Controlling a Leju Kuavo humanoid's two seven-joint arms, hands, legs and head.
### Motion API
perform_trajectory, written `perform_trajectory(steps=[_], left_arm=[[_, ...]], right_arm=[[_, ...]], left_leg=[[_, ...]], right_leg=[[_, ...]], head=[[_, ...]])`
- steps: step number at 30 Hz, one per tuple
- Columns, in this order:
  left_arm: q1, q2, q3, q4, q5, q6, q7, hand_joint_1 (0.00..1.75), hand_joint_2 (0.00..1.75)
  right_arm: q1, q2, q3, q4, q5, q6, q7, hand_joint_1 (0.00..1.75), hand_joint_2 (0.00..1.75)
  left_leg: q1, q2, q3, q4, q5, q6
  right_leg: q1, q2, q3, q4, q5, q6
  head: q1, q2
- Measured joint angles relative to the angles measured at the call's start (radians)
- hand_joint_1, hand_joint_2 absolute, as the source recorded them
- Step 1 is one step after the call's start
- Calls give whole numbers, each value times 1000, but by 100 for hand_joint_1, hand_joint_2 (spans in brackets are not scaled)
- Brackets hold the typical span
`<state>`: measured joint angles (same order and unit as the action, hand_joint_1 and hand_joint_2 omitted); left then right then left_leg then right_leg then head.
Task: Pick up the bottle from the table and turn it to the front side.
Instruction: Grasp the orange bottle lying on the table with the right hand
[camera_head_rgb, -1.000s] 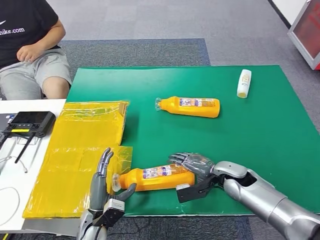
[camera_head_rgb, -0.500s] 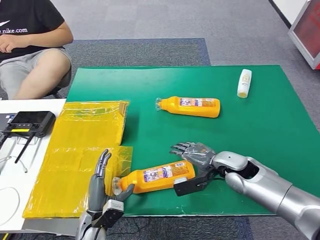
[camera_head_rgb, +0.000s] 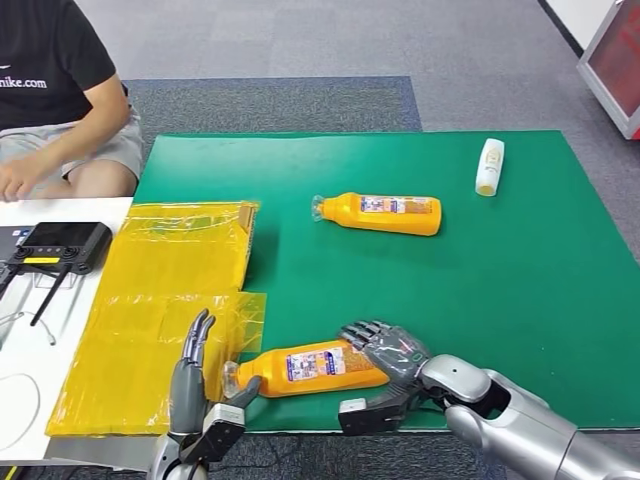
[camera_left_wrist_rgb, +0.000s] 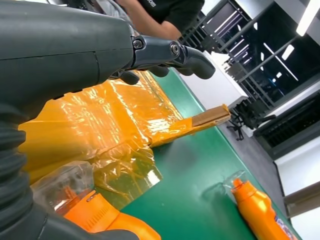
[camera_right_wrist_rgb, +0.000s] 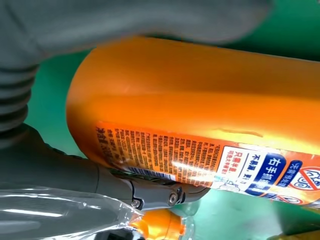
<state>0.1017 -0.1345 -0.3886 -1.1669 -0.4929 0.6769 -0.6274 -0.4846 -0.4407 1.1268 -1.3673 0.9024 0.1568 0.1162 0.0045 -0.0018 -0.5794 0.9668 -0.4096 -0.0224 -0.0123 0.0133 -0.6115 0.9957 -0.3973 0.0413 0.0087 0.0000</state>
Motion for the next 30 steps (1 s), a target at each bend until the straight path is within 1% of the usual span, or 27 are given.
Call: perform_trajectory(steps=[4,8,11,12,14,17,19,21,25,30], left_arm=[[7,0,7,-10,-21,5,20,0,175],[11,0,17,-22,-34,7,36,0,175],[13,0,23,-31,-48,6,52,0,175],[15,-1,24,-34,-55,5,59,0,175],[19,-4,26,-45,-75,1,78,0,175],[25,-13,28,-67,-106,-9,109,0,175],[29,-17,29,-81,-122,-12,126,0,175],[33,-22,32,-94,-132,-14,136,0,175],[46,-31,50,-114,-143,-17,143,0,175],[54,-40,69,-125,-157,-28,141,0,175]], right_arm=[[67,23,-50,-14,30,-8,40,0,0],[113,31,-88,-34,59,-9,58,0,0],[146,56,-112,-40,120,-38,86,0,0],[161,73,-122,-40,155,-59,105,0,0],[201,123,-150,-39,248,-119,150,0,0],[269,220,-201,-38,367,-195,201,0,0],[298,277,-237,-39,412,-217,215,0,0],[315,316,-269,-44,446,-216,218,0,0],[344,357,-310,-64,507,-207,224,0,0],[367,379,-333,-103,543,-195,233,0,0]], left_leg=[[0,0,1,0,0,0],[0,0,2,0,0,0],[0,0,2,0,-1,0],[0,0,2,0,-1,0],[0,0,2,0,-1,0],[1,0,1,0,0,-1],[1,0,0,0,0,-1],[1,0,0,0,0,-1],[0,0,0,0,0,-1],[0,0,0,0,-1,0]], right_leg=[[0,0,0,0,0,0],[0,0,1,0,-1,0],[0,0,2,0,-1,0],[0,0,2,0,-1,0],[1,0,2,0,-1,0],[1,0,0,0,-1,-1],[1,0,0,0,-1,-1],[1,0,0,0,-1,-1],[1,0,0,0,-1,-1],[0,0,0,0,-1,0]], head=[[0,0],[0,0],[0,0],[0,0],[0,0],[0,0],[0,0],[0,0],[0,0],[0,0]])
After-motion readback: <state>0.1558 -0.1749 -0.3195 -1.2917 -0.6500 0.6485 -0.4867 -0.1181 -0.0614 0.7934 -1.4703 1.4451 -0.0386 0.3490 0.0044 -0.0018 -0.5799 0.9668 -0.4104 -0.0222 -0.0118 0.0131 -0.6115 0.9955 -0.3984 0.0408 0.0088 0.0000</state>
